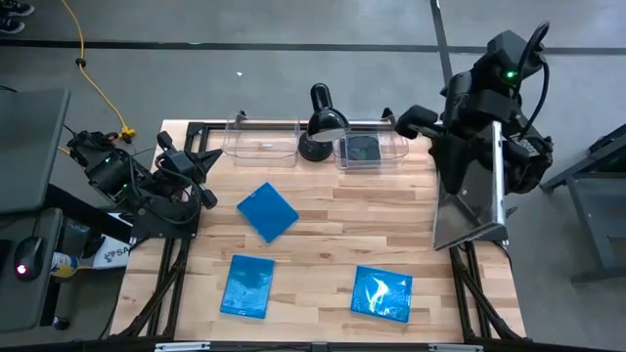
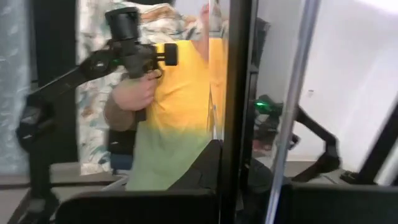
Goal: Pick & place jewel cases by type
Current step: Put the black CD case into the right transparent bin
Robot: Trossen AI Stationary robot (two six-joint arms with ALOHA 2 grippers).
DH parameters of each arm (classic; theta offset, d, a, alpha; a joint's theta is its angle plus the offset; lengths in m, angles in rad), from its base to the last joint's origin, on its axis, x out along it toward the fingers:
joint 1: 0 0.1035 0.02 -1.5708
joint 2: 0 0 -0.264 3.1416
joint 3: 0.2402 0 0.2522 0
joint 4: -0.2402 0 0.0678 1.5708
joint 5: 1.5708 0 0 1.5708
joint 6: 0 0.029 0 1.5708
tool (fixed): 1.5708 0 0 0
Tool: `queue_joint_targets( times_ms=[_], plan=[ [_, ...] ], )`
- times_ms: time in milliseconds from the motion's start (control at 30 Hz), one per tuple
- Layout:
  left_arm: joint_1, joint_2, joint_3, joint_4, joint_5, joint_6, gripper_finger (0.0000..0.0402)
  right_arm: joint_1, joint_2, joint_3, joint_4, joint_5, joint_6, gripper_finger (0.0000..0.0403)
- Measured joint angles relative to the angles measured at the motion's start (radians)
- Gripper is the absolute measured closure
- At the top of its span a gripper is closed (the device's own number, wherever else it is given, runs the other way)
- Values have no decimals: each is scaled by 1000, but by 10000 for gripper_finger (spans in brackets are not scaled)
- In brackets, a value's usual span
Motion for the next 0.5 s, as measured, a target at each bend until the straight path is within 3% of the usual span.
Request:
queue_joint_targets(
  times_ms=[200, 367, 500],
  plan=[
    [0, 0, 0, -5, -27, 36, 401, -72, 0, 0, -58, 175, 38, 403],
    [0, -14, 0, -26, -48, 33, 401, -183, -1, 0, -209, 416, 31, 403],
    [0, -23, 0, -39, -48, 30, 401, -283, 0, -1, -373, 668, 39, 403]
  ],
)
